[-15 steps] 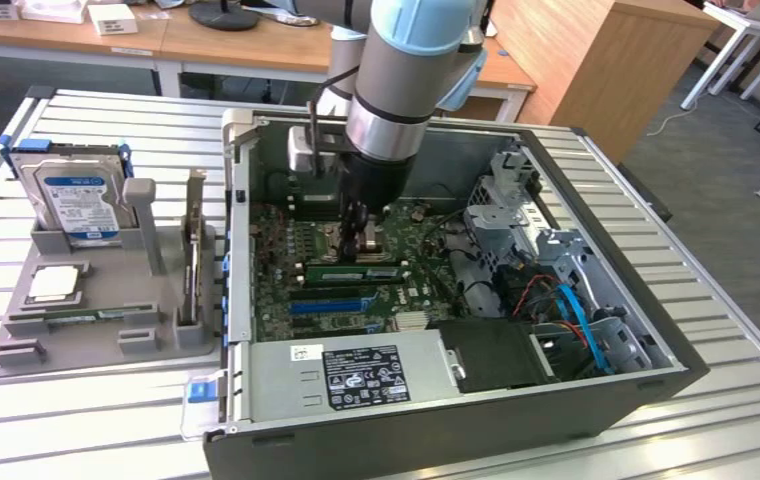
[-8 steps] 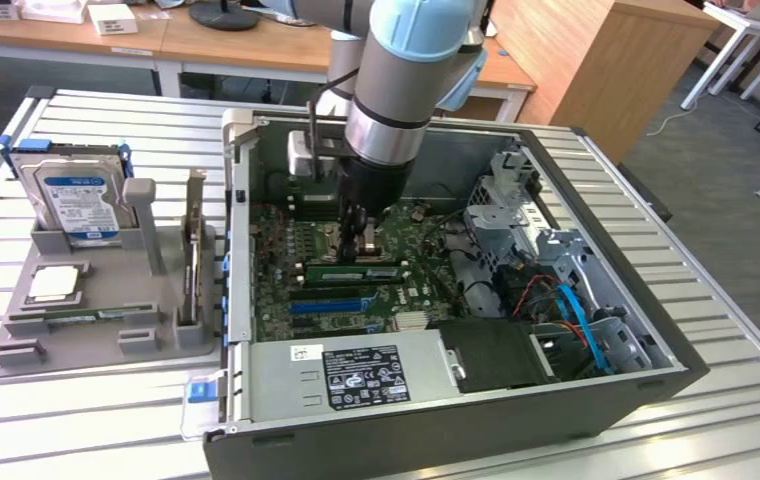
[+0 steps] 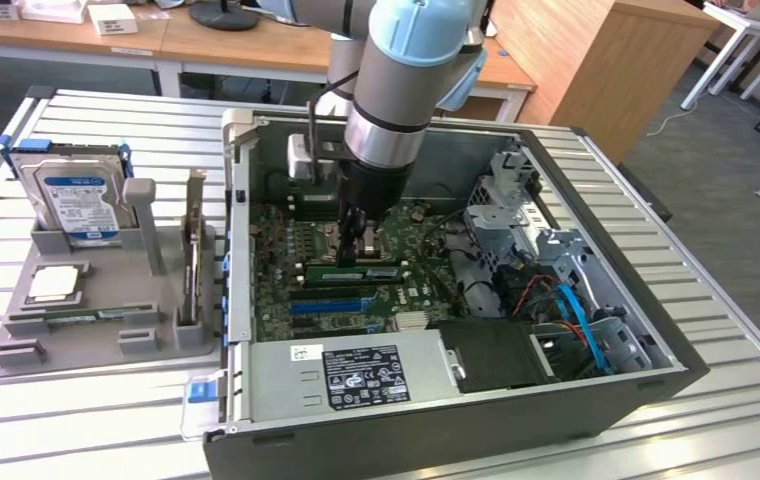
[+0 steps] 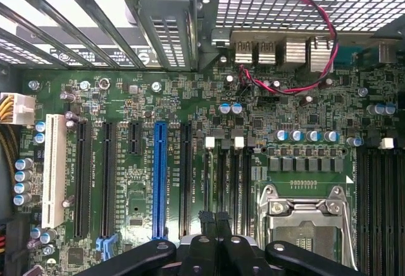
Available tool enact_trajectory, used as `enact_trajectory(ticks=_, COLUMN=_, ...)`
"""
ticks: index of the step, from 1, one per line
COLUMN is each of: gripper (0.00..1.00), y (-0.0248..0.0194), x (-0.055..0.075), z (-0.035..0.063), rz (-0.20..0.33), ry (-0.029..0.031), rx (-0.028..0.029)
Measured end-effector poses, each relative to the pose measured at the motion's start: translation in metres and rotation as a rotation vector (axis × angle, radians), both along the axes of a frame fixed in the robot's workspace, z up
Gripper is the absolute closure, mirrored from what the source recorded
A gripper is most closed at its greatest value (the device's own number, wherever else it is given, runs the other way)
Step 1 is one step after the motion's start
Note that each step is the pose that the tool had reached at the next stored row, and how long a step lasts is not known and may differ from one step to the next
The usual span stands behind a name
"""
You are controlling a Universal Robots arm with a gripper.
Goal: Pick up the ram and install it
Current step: 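Press down the ram until it locks into place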
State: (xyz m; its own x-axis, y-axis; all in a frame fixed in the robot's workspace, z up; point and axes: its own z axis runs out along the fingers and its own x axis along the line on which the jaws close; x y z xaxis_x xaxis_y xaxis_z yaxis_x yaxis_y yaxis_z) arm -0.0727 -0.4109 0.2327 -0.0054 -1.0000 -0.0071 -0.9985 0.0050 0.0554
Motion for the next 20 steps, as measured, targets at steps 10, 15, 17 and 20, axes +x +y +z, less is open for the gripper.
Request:
enact_trajectory(ticks=10, gripper=0.9, y=0.0, x=0.0, z=-0.0025, rz=0.0, ry=0.0, rx=0.0001)
enact_trajectory(ticks=15, gripper=0.9, y=0.0, x=0.0, z=-0.0048, rz=0.0, ry=-0.0001, rx=0.0013)
enact_trajectory(ticks=17, gripper=0.9, y=0.0, x=0.0, z=-0.0058, rz=0.0, ry=-0.0001, rx=0.0024)
enact_trajectory(ticks=20, gripper=0.9, y=0.0, x=0.0, z=-0.0061, rz=0.0, ry=0.0, rx=0.0023)
